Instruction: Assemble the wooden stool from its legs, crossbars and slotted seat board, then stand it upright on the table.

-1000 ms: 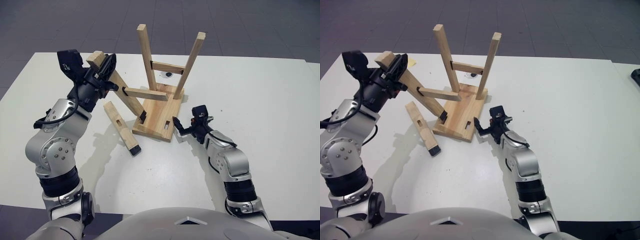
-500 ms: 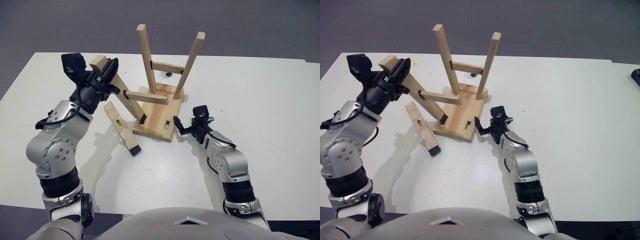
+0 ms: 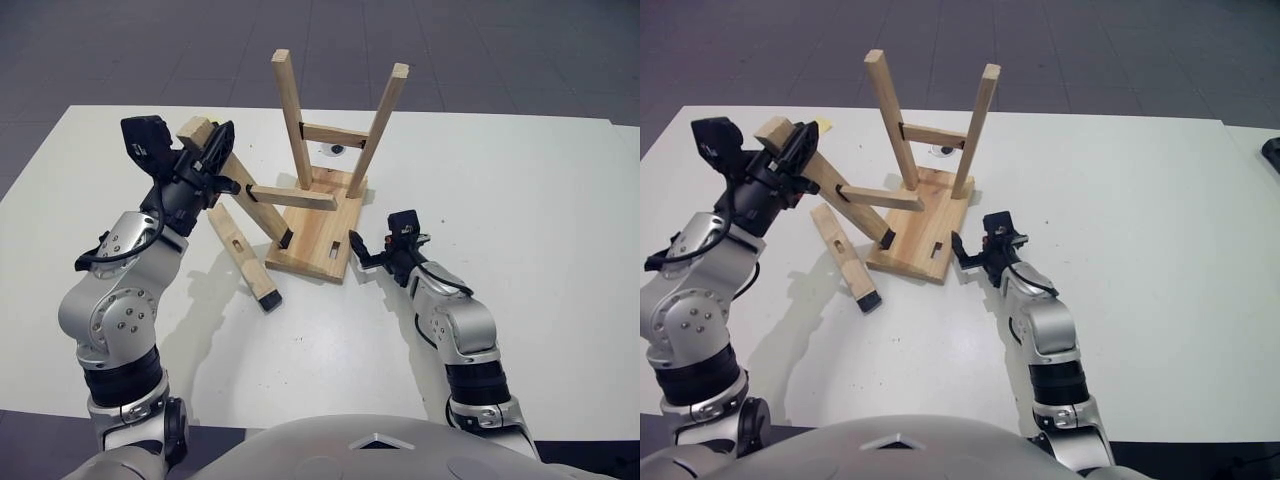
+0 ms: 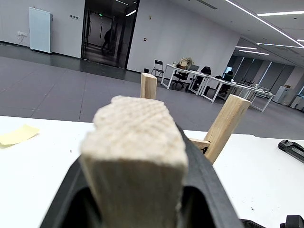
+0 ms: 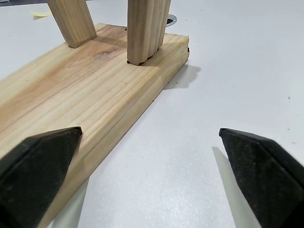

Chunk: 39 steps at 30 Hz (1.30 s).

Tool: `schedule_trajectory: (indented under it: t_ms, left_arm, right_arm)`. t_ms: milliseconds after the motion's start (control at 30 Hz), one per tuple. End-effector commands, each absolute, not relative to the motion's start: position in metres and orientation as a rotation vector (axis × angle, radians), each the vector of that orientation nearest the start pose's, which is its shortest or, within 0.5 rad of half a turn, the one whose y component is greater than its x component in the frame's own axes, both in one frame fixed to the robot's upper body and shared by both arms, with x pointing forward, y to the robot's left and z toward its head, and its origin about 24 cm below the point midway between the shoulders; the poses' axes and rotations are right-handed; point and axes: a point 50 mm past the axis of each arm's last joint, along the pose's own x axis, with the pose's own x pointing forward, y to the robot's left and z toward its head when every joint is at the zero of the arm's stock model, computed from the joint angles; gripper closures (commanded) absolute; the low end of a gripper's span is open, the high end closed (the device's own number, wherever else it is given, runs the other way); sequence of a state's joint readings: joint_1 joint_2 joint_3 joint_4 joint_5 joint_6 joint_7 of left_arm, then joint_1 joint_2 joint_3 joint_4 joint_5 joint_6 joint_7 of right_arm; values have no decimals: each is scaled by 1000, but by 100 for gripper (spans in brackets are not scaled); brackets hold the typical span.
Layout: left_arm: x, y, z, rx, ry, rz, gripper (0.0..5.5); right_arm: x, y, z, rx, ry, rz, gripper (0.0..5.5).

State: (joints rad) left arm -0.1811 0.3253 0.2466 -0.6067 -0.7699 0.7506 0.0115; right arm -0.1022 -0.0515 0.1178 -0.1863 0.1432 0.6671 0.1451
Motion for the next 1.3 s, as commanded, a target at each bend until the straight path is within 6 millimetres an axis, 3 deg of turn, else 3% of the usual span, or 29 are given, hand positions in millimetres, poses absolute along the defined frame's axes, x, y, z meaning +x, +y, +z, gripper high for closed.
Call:
schedule_trajectory:
  t_ms: [33,233,467,700,1233,1300]
  left_arm:
    - [236,179,141,-197,125,-247,446]
    - [224,168,125,-182,220,-267,446]
    - [228,147,93,-108,397,-340,446]
    - [218,154,74,-117,498,-329,446]
    - [234,126,89,-190,402,-430,446]
    - [235,126,90,-192,394,-429,403]
  right_arm:
    - [262,-106,56,62,354,348,10]
    - [265,-96,63,41,345,391,10]
    - [271,-88,69,-2,340,467,10]
    - [279,-86,60,-35,376,475,10]
    - [283,-72,69,-33,341,539,10]
    - [283,-71,68,-33,344,540,10]
